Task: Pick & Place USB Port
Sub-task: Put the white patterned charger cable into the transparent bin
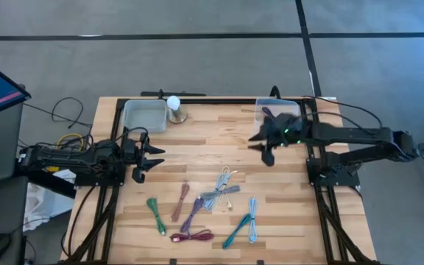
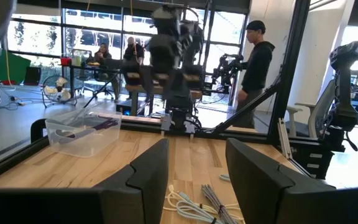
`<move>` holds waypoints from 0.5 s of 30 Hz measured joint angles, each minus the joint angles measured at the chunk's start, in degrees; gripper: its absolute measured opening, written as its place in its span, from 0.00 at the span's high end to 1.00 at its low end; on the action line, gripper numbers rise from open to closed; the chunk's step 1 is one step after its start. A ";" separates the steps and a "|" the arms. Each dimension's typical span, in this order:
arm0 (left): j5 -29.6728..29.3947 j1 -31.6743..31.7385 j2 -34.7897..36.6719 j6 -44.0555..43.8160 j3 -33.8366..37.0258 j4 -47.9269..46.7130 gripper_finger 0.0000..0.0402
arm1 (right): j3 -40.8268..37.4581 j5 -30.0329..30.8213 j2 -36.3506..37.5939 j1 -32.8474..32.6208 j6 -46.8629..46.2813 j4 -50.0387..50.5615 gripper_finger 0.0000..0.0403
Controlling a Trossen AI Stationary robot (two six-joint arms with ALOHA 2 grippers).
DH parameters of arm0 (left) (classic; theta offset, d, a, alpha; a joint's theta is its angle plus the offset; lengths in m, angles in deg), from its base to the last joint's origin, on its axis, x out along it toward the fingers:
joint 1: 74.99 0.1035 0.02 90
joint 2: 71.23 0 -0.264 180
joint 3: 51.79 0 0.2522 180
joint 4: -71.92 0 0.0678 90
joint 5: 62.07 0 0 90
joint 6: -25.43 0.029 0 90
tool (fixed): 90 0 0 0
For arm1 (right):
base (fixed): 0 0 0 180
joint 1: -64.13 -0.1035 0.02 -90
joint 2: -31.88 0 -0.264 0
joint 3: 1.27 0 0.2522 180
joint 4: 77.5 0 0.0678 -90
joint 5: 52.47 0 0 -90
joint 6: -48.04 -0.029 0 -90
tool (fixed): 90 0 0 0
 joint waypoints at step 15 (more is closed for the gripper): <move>0.00 0.00 -0.02 0.00 0.01 0.01 0.60 | -0.08 4.77 -21.39 -14.42 0.62 -7.20 0.45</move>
